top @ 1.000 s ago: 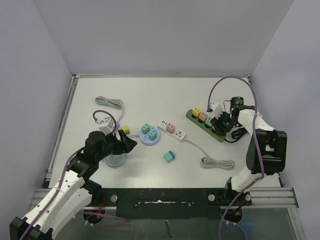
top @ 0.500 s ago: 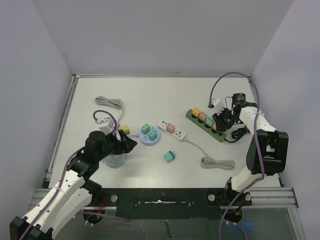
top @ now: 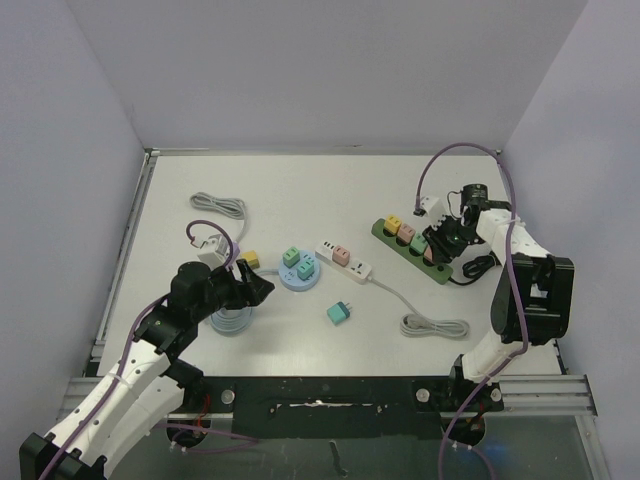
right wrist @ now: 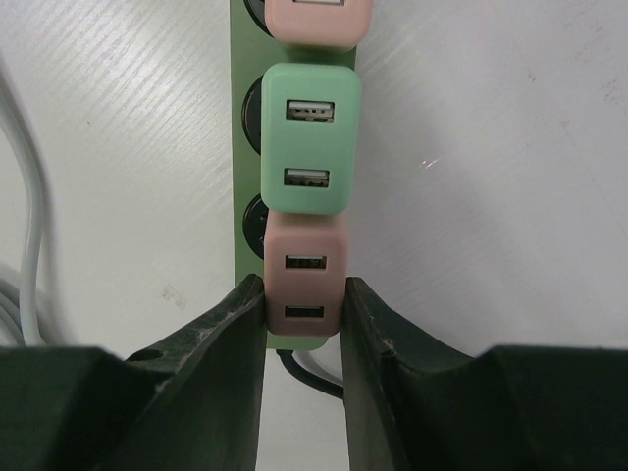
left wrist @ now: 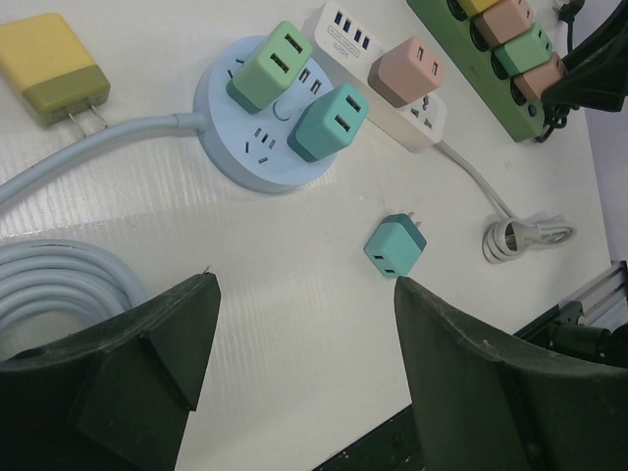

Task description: Insert the plug

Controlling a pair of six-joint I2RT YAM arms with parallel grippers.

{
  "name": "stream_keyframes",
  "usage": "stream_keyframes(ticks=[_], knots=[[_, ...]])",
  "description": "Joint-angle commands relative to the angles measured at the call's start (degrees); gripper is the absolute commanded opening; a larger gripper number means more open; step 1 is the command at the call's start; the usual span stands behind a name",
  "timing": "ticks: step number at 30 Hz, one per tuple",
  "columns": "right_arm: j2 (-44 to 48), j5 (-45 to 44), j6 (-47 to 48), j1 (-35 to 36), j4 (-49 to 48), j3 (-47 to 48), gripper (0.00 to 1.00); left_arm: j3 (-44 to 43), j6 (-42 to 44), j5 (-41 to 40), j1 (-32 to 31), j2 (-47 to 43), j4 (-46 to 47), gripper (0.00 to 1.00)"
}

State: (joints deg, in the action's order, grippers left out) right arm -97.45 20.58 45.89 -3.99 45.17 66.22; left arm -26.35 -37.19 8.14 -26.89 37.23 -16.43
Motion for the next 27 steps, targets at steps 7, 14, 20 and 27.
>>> stream_keyframes(ticks=[7,14,20,27], knots=[[-2.72,0.39,1.73,1.46,-3.89,-2.21,0.19,-0.52,0.76,-0.36,0.26,-0.67,3.06,0.7],[14.5,0.84,-0.8,0.42,-4.03,-0.95,0.64,-0.85,1.19,-0.68,0.29,-0.09,3.45,0.7],[23.34,-0.75,-6.95,3.33,-6.47,-4.76,0.69,-1.89,1.64,-0.99,0.35,1.5,3.51,0.7],[27.47,2.32,-34.44,7.17,-10.89,-5.61,0.68,-3.45,1.73,-2.19,0.35,2.77,3.75,0.7]])
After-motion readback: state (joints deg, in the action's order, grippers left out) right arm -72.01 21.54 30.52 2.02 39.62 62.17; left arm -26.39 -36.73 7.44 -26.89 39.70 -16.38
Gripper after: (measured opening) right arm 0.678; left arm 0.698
